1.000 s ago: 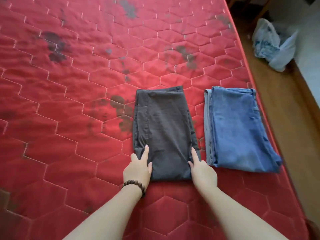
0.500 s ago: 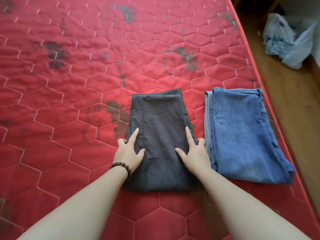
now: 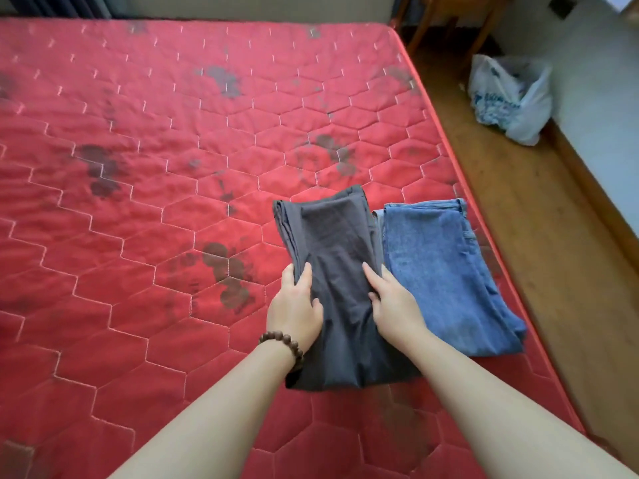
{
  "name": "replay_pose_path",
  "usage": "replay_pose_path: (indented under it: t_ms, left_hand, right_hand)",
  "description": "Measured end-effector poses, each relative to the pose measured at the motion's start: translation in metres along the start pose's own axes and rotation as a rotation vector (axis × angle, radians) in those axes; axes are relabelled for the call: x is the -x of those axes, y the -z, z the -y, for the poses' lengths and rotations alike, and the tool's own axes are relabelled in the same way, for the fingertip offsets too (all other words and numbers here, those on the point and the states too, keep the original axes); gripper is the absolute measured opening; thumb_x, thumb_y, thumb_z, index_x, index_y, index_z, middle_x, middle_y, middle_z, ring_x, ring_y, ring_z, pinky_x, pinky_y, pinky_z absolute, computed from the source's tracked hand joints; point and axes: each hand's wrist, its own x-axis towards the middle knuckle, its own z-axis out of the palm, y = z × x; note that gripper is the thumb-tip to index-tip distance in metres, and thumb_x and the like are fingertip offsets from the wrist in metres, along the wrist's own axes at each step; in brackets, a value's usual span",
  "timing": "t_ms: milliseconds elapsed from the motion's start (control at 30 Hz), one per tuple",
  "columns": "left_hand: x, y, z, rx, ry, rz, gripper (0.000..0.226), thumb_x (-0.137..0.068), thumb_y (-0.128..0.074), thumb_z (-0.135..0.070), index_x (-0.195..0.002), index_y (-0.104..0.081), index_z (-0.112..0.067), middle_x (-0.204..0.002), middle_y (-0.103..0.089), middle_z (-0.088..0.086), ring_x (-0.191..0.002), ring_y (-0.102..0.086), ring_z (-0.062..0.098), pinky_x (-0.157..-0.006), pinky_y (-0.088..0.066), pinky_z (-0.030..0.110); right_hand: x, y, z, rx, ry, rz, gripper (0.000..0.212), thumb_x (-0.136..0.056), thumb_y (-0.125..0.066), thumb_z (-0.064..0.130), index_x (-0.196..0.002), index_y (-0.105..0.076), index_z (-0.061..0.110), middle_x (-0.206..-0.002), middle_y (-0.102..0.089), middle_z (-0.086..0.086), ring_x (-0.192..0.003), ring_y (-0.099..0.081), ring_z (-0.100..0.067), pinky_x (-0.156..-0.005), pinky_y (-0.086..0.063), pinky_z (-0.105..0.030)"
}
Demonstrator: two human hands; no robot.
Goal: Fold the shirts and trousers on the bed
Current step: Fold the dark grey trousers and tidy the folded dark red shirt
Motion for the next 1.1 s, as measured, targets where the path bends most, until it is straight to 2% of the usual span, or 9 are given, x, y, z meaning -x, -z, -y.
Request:
replay_pose_path:
  t_ms: [100,200,267,467,633,800,967,1033,1100]
  left_hand:
    - [0.001,-0.006,-0.044,0.044,-0.057,-0.011,0.065,-0.091,-0.051,-0.019,-0.150,-0.025,-0.022,-0.160,-0.010,0.007,-0.123,-0.050,0.030,-0.095,-0.044,0.033]
    - [-0.002,-0.023,-0.092,0.059,-0.105,-0.010,0.065,-0.091,-0.050,-0.020,-0.150,-0.024,-0.023,-0.160,-0.009,0.006,-0.122,-0.051,0.029,-0.094,-0.044,0.033]
    - [-0.006,-0.041,-0.117,0.061,-0.125,-0.003,0.066,-0.091,-0.050,-0.021,-0.151,-0.024,-0.024,-0.160,-0.008,0.005,-0.121,-0.052,0.029,-0.092,-0.045,0.033]
    - [-0.023,-0.110,-0.161,0.071,-0.103,-0.029,0.066,-0.091,-0.053,-0.026,-0.150,-0.024,-0.030,-0.159,-0.011,0.002,-0.117,-0.055,0.028,-0.090,-0.048,0.034]
    - [-0.024,-0.173,-0.143,-0.021,0.116,0.048,0.061,-0.093,-0.050,-0.035,-0.147,-0.022,-0.039,-0.157,-0.006,0.001,-0.102,-0.063,0.029,-0.084,-0.051,0.036]
    - [-0.024,-0.185,-0.141,0.050,0.122,-0.136,0.048,-0.092,-0.055,-0.017,-0.140,-0.047,-0.022,-0.150,-0.033,0.007,-0.099,-0.064,0.033,-0.079,-0.051,0.036]
    - [-0.020,-0.184,-0.146,0.013,0.056,-0.339,0.040,-0.080,-0.067,0.001,-0.118,-0.066,-0.011,-0.132,-0.055,0.010,-0.066,-0.067,0.033,-0.053,-0.050,0.035]
    - [-0.021,-0.188,-0.139,0.013,0.133,-0.320,0.043,-0.084,-0.066,-0.009,-0.126,-0.060,-0.017,-0.137,-0.048,0.011,-0.079,-0.066,0.036,-0.063,-0.052,0.038]
    - [-0.024,-0.189,-0.129,0.019,0.214,-0.267,0.061,-0.085,-0.067,-0.030,-0.140,-0.043,-0.021,-0.144,-0.036,0.016,-0.117,-0.052,0.035,-0.093,-0.045,0.044]
  right_hand:
    - [0.007,0.044,-0.022,0.006,-0.011,-0.065,0.058,-0.095,-0.044,0.008,-0.147,-0.033,0.030,-0.157,-0.027,0.003,-0.132,-0.044,-0.024,-0.100,-0.041,-0.032]
    - [0.010,0.086,-0.056,0.005,-0.023,-0.112,0.057,-0.094,-0.047,0.005,-0.146,-0.036,0.026,-0.155,-0.030,0.003,-0.134,-0.041,-0.022,-0.101,-0.034,-0.025]
    - [0.009,0.109,-0.083,0.033,-0.035,-0.108,0.058,-0.094,-0.048,0.005,-0.147,-0.035,0.026,-0.156,-0.029,0.002,-0.137,-0.037,-0.020,-0.100,-0.032,-0.021]
    - [-0.004,0.140,-0.173,0.028,-0.059,-0.054,0.057,-0.096,-0.050,0.013,-0.148,-0.031,0.030,-0.158,-0.024,-0.004,-0.140,-0.034,-0.022,-0.108,-0.029,-0.026]
    - [-0.013,0.127,-0.236,0.009,-0.102,0.185,0.064,-0.097,-0.052,0.029,-0.152,-0.018,0.031,-0.161,0.009,0.010,-0.140,-0.031,-0.014,-0.106,-0.031,-0.027]
    - [-0.020,0.109,-0.255,-0.104,-0.083,0.148,0.061,-0.096,-0.051,0.010,-0.150,-0.027,0.027,-0.161,-0.003,0.010,-0.144,-0.023,-0.012,-0.108,-0.018,-0.014]
    - [-0.019,0.096,-0.254,-0.170,-0.002,0.093,0.055,-0.096,-0.048,0.003,-0.146,-0.037,0.025,-0.156,-0.013,0.015,-0.144,-0.023,-0.012,-0.110,-0.014,-0.012]
    - [-0.018,0.096,-0.256,-0.129,-0.002,0.078,0.059,-0.096,-0.052,0.011,-0.147,-0.032,0.032,-0.152,-0.008,0.020,-0.143,-0.026,-0.016,-0.113,-0.018,-0.018]
    - [-0.021,0.100,-0.258,-0.012,-0.033,-0.020,0.070,-0.092,-0.060,0.031,-0.149,-0.020,0.038,-0.159,-0.003,0.011,-0.138,-0.030,-0.022,-0.113,-0.024,-0.030]
